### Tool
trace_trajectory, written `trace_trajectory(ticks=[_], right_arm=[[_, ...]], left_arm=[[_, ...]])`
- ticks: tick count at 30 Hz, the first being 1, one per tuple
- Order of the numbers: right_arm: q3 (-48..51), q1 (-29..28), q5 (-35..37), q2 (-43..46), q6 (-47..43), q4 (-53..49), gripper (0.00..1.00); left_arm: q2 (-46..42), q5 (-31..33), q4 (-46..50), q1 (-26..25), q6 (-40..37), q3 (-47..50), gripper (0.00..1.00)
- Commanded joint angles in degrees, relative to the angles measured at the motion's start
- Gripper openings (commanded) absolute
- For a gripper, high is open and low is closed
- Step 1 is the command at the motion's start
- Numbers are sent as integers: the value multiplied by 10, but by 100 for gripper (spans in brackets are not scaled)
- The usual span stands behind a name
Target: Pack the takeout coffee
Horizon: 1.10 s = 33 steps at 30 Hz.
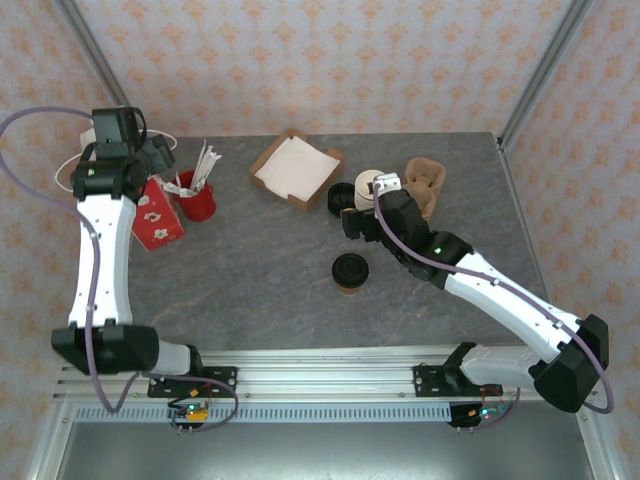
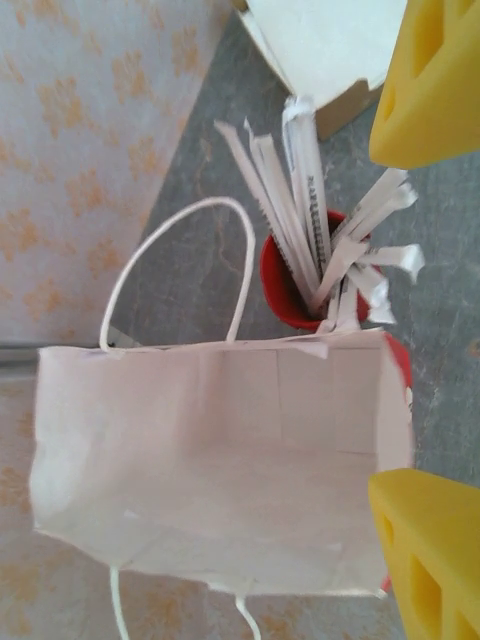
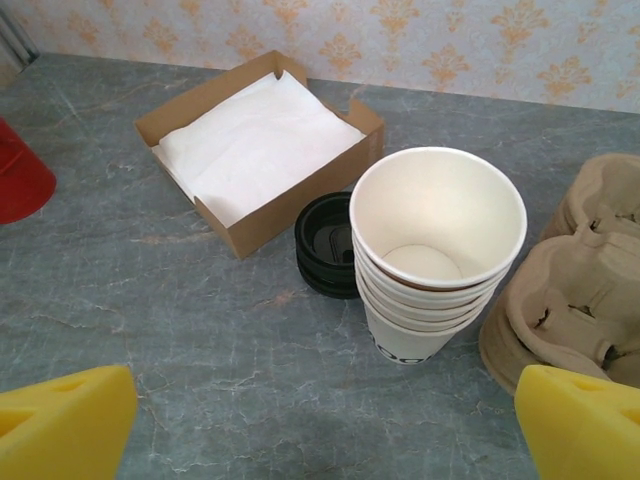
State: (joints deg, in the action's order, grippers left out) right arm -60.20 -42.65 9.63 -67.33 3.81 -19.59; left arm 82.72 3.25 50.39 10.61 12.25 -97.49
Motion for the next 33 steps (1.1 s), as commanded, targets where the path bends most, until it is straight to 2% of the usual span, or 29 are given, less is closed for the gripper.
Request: trace_trajectory(ticks=[1,6,17,25,33], right_arm=[[10,1,-11,-2,-5,24,97],[22,1,-15,5,-8,33,98],[35,1,-13,-2,-15,44,98],[32,2,-15,-13,-14,41,98],[28,1,-21,-29,-12,37,98]], left_arm=[[54,-20,41,15,-11,-36,78],[126,5,65,25,-21,-93,68],[210,27,97,36,-39,-173,40],[226,13,102,36,-36,-172,36],[220,9,95,36,-40,-163,25]])
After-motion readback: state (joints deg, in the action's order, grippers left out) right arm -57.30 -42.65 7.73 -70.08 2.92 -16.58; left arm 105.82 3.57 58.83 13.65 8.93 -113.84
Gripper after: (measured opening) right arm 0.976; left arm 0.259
